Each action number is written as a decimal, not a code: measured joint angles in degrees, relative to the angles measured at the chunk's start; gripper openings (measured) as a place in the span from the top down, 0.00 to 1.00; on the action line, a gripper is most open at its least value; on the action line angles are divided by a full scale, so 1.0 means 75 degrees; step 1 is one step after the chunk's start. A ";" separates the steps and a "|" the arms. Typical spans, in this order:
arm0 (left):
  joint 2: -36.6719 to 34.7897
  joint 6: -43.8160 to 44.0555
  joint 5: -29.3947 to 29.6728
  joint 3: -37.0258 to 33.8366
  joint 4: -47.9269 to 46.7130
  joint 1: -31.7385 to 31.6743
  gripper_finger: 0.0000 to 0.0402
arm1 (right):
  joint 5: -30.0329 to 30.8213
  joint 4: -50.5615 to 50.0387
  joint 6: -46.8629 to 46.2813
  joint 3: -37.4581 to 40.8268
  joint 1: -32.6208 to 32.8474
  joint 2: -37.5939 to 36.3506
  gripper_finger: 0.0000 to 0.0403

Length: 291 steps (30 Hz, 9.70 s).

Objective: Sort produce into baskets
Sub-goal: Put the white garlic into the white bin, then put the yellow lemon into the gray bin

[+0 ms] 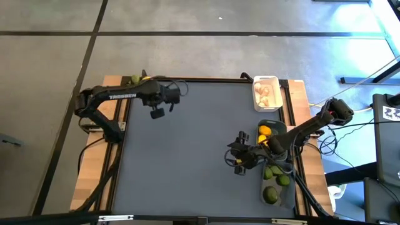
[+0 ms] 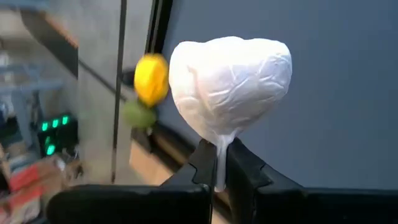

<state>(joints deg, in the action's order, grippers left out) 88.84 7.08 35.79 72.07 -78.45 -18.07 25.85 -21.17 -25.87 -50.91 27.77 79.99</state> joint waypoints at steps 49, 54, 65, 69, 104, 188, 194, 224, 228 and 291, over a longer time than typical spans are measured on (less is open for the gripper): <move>0.0831 -0.0193 -0.2203 -0.0044 0.8681 0.4161 0.92 | 0.0819 0.2908 0.1270 -0.0013 -0.0513 -0.0655 0.02; 0.0991 -0.0217 -0.2221 -0.0044 0.9175 0.4162 0.92 | 0.0609 0.2918 0.1262 -0.0013 -0.0510 -0.0647 0.03; 0.0988 -0.0707 -0.2215 -0.0047 0.9618 0.4284 0.92 | 0.0597 0.2897 0.1288 -0.0007 -0.0507 -0.0586 0.05; 0.0989 -0.0717 -0.2209 -0.0047 0.9577 0.4275 0.92 | 0.0428 0.2903 0.1296 -0.0007 -0.0507 -0.0586 0.18; 0.1005 -0.0339 -0.2127 -0.0047 0.8632 0.4058 0.62 | 0.2485 -0.0657 0.1028 -0.0007 -0.0507 -0.1465 0.46; 0.1011 0.0243 -0.1997 -0.0047 0.8533 0.4006 0.63 | 0.0821 -0.3333 0.1841 -0.0001 -0.6953 -0.1619 0.13; 0.1011 0.0289 -0.1996 -0.0047 0.8410 0.3768 0.63 | 0.0286 -0.2865 0.0913 -0.0004 -0.5479 -0.2492 0.13; 0.0732 0.0260 -0.0766 -0.0047 0.4435 0.1015 0.31 | 0.0743 -0.1865 -0.0321 -0.0004 -0.0501 -0.1120 0.13; 0.0729 -0.0122 -0.0329 -0.0047 0.3947 0.0395 0.31 | 0.0818 -0.1871 -0.0122 -0.0005 -0.0501 -0.0914 0.13; 0.2928 -0.3805 -0.0134 -0.0041 0.4028 -0.4679 0.65 | 0.1247 -0.1728 0.0297 -0.0004 -0.0504 -0.0679 0.13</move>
<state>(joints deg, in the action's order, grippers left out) 110.79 -21.46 34.79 71.77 -48.24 -53.16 35.20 -34.14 -23.64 -50.94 23.99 74.89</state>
